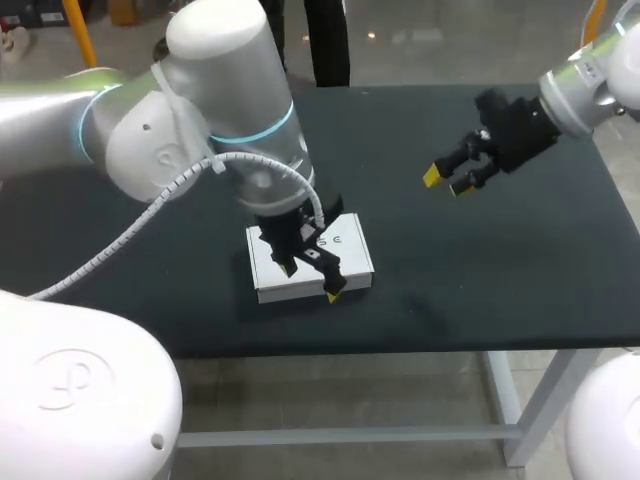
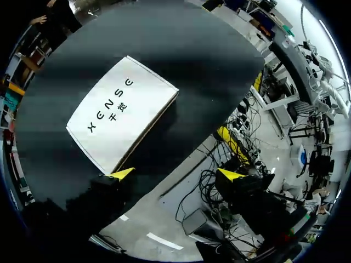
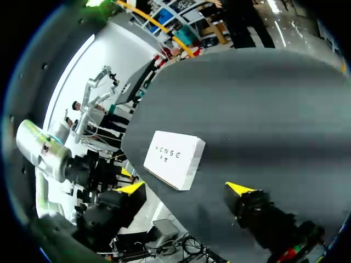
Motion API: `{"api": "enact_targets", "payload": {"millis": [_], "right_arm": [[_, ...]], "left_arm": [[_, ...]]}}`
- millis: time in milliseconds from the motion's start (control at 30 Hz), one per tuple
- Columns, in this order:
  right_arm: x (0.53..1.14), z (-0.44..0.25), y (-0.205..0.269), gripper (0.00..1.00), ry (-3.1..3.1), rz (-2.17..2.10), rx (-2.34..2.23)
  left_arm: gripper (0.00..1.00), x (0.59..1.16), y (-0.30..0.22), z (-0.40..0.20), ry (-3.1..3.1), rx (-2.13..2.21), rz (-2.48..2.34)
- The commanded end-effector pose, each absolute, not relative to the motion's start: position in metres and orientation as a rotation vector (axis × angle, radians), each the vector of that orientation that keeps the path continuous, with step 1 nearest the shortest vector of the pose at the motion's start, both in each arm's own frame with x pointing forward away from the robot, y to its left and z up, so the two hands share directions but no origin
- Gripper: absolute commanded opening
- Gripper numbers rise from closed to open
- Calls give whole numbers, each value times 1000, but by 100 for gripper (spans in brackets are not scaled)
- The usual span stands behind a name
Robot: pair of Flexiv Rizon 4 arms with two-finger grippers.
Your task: Assemble the packaging by folding the flat box into shape, placing the metal phone stand inside, and closing the box properly
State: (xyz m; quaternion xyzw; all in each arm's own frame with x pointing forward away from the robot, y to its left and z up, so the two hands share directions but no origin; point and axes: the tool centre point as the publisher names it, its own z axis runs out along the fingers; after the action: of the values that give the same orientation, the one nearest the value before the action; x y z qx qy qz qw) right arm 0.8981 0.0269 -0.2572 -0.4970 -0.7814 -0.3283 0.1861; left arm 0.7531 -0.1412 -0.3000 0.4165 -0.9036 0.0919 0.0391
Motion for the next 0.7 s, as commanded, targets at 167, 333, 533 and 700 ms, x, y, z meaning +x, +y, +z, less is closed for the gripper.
{"api": "enact_targets", "payload": {"millis": [167,333,533,700], "right_arm": [[886,-251,26,100,-2171,-1160,-1496],[886,-251,26,100,-2171,-1160,-1496],[882,-254,12,100,-2305,-1299,-1554],[891,-251,-7,100,-2498,-1544,-1471]], "left_arm": [[100,756,-147,-298,-2762,1292,148],[100,756,-147,-298,-2762,1292,148],[100,751,-165,-315,-2626,1447,153],[100,736,-170,-323,-2520,1578,204]]}}
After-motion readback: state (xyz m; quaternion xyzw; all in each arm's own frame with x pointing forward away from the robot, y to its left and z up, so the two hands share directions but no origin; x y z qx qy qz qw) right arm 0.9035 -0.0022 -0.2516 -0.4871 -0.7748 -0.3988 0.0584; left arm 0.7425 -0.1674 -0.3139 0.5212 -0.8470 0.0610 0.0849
